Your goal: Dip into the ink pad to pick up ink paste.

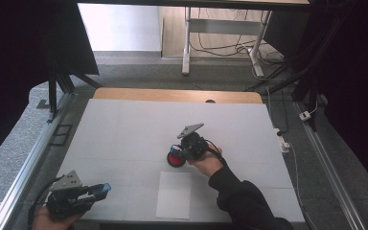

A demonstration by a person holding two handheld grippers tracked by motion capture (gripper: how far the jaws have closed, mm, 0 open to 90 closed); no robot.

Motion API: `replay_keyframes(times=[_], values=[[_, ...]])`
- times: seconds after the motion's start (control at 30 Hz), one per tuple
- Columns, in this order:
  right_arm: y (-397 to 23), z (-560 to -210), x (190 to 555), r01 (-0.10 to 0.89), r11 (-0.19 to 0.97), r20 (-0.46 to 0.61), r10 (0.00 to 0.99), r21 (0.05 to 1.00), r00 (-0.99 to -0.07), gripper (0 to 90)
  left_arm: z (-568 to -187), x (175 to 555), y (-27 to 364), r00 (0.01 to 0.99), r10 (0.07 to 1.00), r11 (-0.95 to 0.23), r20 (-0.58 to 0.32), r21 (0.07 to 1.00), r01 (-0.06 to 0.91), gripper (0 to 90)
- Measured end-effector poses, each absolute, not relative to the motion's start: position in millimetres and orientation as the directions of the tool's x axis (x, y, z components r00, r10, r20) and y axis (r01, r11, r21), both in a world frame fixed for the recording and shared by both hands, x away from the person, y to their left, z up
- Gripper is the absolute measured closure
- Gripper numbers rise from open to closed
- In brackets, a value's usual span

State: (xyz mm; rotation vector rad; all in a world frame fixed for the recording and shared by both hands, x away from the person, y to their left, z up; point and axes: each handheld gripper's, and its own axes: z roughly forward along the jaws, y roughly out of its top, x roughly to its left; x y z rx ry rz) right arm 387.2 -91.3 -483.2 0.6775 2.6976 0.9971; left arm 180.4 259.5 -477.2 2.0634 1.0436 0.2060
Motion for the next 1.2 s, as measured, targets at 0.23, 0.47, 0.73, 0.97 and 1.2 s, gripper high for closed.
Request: replay_keyframes(times=[0.23,0.47,0.73,0.97,1.2], values=[[-92.4,-482.5,388.0,0.346,0.674,-0.014,0.467,0.652,-0.884,71.5,-477.3,180.3,260.2,0.644,0.738,-0.338,-0.198,0.718,0.609,67.6],[-90.7,-481.6,385.4,0.322,0.692,-0.045,0.456,0.647,-0.889,71.4,-477.3,179.9,260.4,0.64,0.742,-0.336,-0.199,0.716,0.612,67.5],[-90.7,-481.6,384.6,0.313,0.692,-0.054,0.453,0.65,-0.89,71.3,-477.3,180.0,260.2,0.639,0.743,-0.337,-0.199,0.714,0.614,67.5],[-90.5,-480.6,382.5,0.304,0.693,-0.053,0.442,0.654,-0.895,71.3,-477.3,180.0,260.2,0.638,0.744,-0.337,-0.199,0.714,0.614,67.5],[-92.1,-475.4,379.5,0.302,0.681,-0.043,0.44,0.668,-0.897,71.3,-477.3,180.0,260.1,0.639,0.743,-0.337,-0.198,0.714,0.614,67.5]])
